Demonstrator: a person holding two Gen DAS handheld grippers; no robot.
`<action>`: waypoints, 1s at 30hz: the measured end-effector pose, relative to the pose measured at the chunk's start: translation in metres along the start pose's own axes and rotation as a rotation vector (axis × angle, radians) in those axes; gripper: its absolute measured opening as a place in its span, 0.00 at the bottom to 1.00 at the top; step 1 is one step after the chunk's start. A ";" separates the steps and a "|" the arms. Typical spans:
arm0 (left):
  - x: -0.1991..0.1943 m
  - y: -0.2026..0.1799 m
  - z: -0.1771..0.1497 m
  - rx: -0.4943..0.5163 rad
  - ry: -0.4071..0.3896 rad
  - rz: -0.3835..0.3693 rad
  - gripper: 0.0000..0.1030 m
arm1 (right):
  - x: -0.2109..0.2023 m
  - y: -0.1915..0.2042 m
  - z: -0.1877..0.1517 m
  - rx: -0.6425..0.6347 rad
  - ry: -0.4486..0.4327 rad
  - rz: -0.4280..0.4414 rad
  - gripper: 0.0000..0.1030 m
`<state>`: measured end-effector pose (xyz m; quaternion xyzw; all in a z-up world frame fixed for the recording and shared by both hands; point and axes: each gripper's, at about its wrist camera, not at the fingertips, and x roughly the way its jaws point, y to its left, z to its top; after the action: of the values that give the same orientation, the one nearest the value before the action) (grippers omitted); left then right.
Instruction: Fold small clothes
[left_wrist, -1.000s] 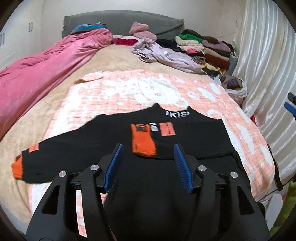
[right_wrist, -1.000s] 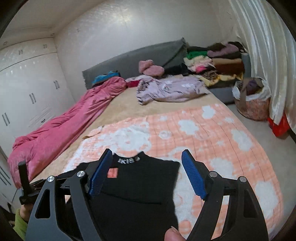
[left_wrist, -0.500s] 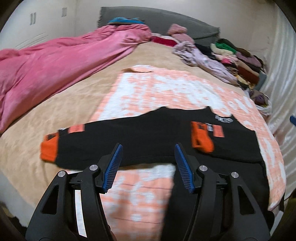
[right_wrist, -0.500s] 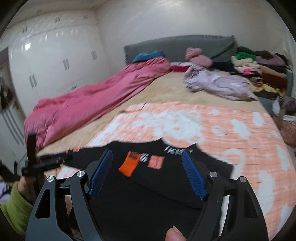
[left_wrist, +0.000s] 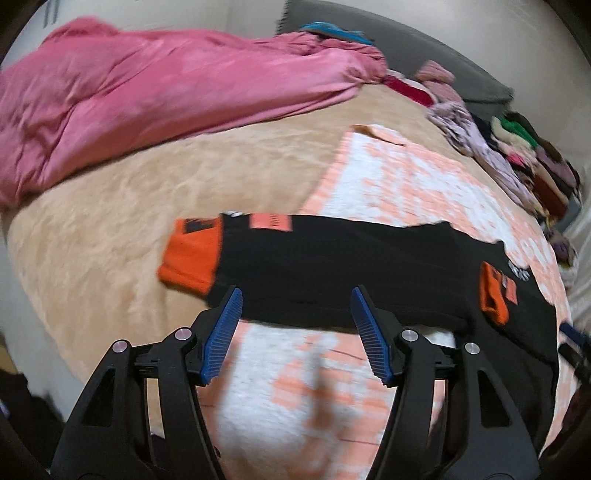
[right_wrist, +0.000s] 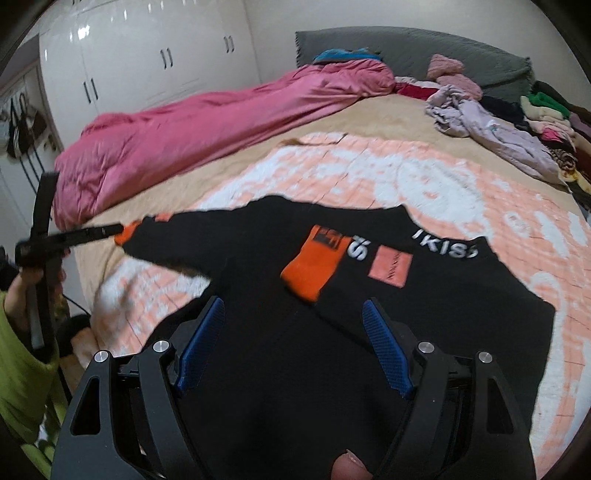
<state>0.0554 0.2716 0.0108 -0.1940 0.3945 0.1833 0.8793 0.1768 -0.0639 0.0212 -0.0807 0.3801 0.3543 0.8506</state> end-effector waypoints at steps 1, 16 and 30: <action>0.003 0.008 0.000 -0.021 0.004 0.012 0.52 | 0.003 0.002 -0.002 -0.007 0.005 0.005 0.74; 0.063 0.068 0.008 -0.312 0.022 0.131 0.53 | 0.035 0.008 -0.024 -0.005 0.060 0.020 0.74; 0.003 -0.011 0.031 -0.182 -0.152 -0.049 0.07 | 0.015 -0.031 -0.035 0.175 -0.014 -0.023 0.74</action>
<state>0.0818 0.2774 0.0293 -0.2685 0.3036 0.2109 0.8896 0.1834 -0.0927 -0.0181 -0.0077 0.4026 0.3104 0.8611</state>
